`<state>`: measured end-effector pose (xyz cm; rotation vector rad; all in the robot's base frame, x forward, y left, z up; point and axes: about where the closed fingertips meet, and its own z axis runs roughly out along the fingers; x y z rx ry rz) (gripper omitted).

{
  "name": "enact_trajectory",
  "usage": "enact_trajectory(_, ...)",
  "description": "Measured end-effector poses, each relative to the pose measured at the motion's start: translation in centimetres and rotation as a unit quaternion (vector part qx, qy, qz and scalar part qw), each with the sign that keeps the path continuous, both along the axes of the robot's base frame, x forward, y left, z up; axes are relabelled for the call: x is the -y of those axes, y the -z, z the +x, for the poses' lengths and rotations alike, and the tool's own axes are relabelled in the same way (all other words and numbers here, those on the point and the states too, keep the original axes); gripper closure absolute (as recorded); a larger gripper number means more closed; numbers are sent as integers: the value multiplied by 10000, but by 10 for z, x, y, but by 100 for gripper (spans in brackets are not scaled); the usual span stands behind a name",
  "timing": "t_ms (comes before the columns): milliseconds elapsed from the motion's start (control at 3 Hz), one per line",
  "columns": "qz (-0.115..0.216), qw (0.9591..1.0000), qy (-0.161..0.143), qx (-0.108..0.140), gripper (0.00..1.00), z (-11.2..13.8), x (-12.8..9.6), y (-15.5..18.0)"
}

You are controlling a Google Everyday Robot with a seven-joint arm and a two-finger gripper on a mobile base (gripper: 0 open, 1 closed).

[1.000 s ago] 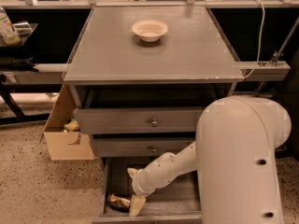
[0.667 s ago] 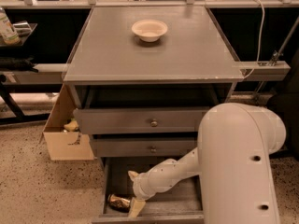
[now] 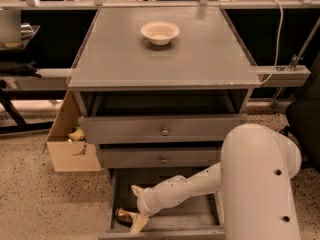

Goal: Pick orange can from bottom drawer and place on counter

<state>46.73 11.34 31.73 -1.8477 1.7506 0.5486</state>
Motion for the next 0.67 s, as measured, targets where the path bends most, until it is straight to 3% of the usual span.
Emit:
enact_trajectory(333,252,9997,26,-45,0,6,-13,15)
enact_trajectory(667,659,9974,266,-110,0,19,-18,57)
